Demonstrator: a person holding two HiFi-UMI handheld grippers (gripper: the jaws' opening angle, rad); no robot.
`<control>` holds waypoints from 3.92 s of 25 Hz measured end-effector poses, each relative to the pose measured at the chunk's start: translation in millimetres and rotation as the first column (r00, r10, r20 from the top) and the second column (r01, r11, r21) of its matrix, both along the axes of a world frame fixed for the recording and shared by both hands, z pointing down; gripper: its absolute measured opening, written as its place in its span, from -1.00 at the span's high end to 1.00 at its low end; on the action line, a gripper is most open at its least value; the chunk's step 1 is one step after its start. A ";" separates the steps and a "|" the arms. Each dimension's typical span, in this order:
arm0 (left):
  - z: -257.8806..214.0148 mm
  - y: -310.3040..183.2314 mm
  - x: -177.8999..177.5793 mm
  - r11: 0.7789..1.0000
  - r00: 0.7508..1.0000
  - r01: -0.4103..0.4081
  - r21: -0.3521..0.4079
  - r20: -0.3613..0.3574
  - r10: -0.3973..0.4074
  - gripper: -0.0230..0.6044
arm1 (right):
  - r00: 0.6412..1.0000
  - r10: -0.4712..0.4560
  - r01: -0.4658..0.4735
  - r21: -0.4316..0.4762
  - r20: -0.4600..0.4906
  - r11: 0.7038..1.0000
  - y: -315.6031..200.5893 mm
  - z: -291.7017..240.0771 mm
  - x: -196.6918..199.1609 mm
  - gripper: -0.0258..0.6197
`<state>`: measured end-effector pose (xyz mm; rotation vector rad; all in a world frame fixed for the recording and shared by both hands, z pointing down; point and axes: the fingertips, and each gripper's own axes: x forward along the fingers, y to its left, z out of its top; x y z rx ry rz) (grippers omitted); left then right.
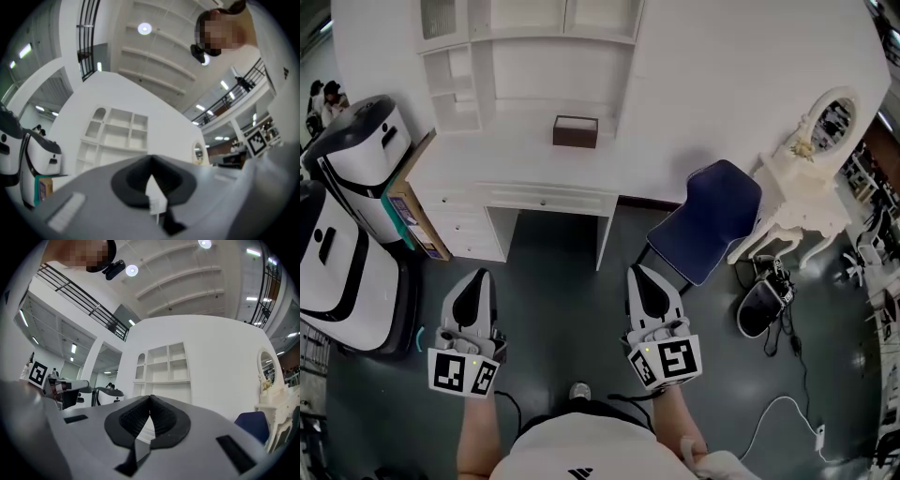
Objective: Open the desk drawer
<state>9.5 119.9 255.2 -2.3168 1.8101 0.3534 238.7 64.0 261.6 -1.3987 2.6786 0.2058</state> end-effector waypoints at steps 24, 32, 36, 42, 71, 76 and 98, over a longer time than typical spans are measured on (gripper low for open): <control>17.6 -166.7 -67.7 0.998 0.998 -0.064 -0.022 0.015 0.064 0.91 | 0.999 0.048 -0.047 -0.057 0.019 0.997 -164.1 24.9 -73.1 0.92; 15.4 -241.8 -139.0 0.995 0.995 -0.099 -0.026 0.024 0.099 0.91 | 0.995 0.095 -0.092 -0.076 0.034 0.993 -236.5 25.5 -137.3 0.92; 18.8 -271.4 -162.6 0.991 0.992 -0.126 -0.035 0.024 0.127 0.91 | 0.993 0.116 -0.113 -0.088 0.029 0.990 -260.8 30.7 -161.2 0.92; 23.9 -311.5 -180.3 0.983 0.984 -0.178 -0.044 0.018 0.179 0.91 | 0.989 0.149 -0.147 -0.109 0.012 0.983 -291.6 39.3 -182.7 0.92; 99.0 -400.0 -191.9 0.925 0.942 -0.336 -0.179 -0.041 0.334 0.91 | 0.983 0.174 -0.177 -0.567 -0.060 0.805 -374.8 213.4 -228.8 0.91; 110.6 -402.9 -203.5 0.926 0.945 -0.327 -0.189 -0.059 0.322 0.91 | 0.987 0.144 -0.151 -0.642 -0.065 0.752 -384.7 249.6 -245.0 0.88; 155.7 -399.0 -234.4 0.922 0.953 -0.302 -0.244 -0.092 0.288 0.91 | 0.976 0.209 -0.164 -0.831 -0.058 0.532 -444.1 388.4 -260.4 0.69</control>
